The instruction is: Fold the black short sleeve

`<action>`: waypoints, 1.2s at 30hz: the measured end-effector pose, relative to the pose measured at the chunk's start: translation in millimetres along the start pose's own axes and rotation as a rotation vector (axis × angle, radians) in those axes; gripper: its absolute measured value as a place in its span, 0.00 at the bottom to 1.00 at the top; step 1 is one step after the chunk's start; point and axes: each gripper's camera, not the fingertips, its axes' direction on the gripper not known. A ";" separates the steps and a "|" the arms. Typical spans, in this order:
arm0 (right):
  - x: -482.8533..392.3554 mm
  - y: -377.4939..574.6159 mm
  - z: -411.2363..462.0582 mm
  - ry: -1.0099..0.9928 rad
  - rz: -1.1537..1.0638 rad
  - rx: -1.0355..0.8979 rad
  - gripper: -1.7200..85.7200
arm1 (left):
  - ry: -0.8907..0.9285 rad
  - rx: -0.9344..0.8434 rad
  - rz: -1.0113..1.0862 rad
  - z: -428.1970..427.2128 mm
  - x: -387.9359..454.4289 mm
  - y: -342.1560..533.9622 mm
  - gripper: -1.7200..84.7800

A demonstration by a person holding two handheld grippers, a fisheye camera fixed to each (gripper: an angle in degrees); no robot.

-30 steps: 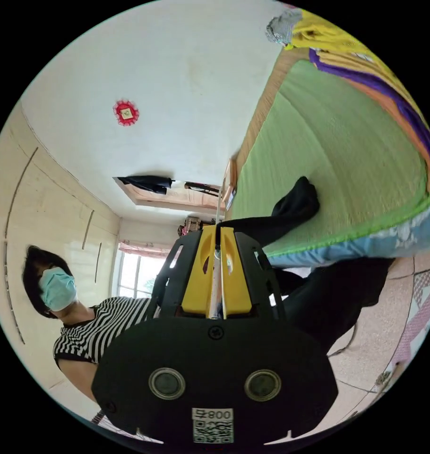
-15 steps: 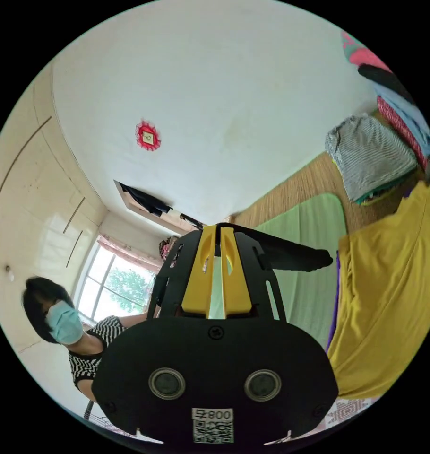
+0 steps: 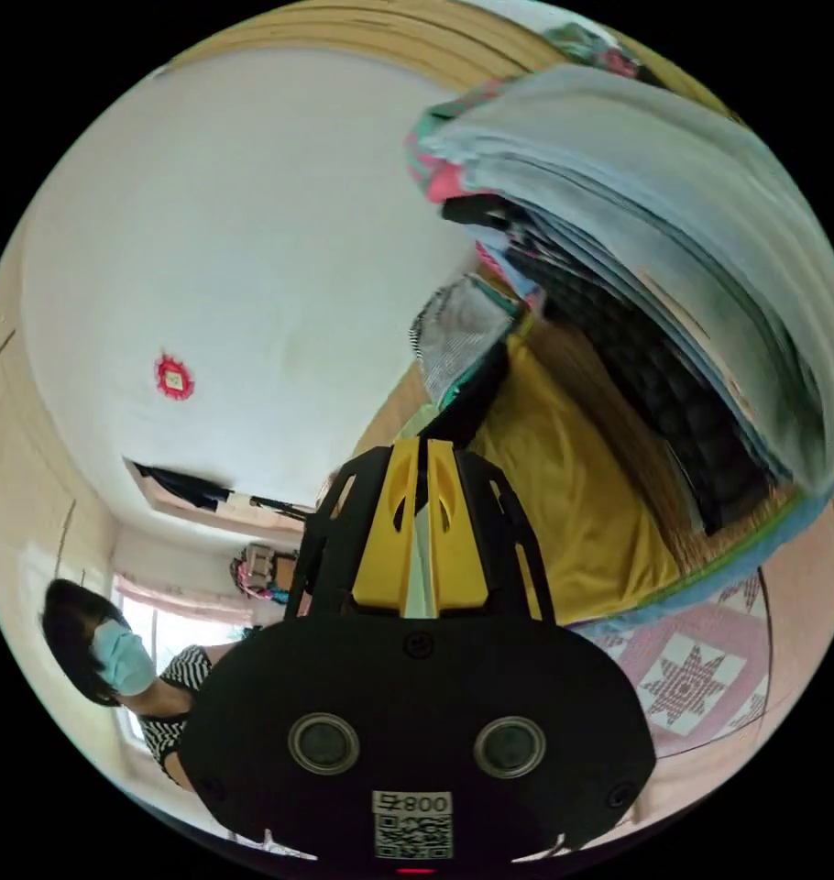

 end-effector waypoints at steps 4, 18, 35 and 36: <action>52.7 21.5 -13.3 -0.063 0.057 0.016 0.03 | 0.001 -0.057 -0.070 53.0 -15.1 1.4 0.05; 100.3 44.6 -51.3 0.145 0.039 -0.026 0.03 | -0.231 -0.289 0.183 201.8 48.8 -41.2 0.04; 123.3 84.4 -46.2 0.179 0.128 0.120 0.02 | -0.269 -0.355 0.147 278.6 50.2 -68.0 0.02; 113.6 89.3 -47.3 0.168 0.101 0.153 0.02 | -0.262 -0.334 0.168 279.5 56.5 -72.6 0.02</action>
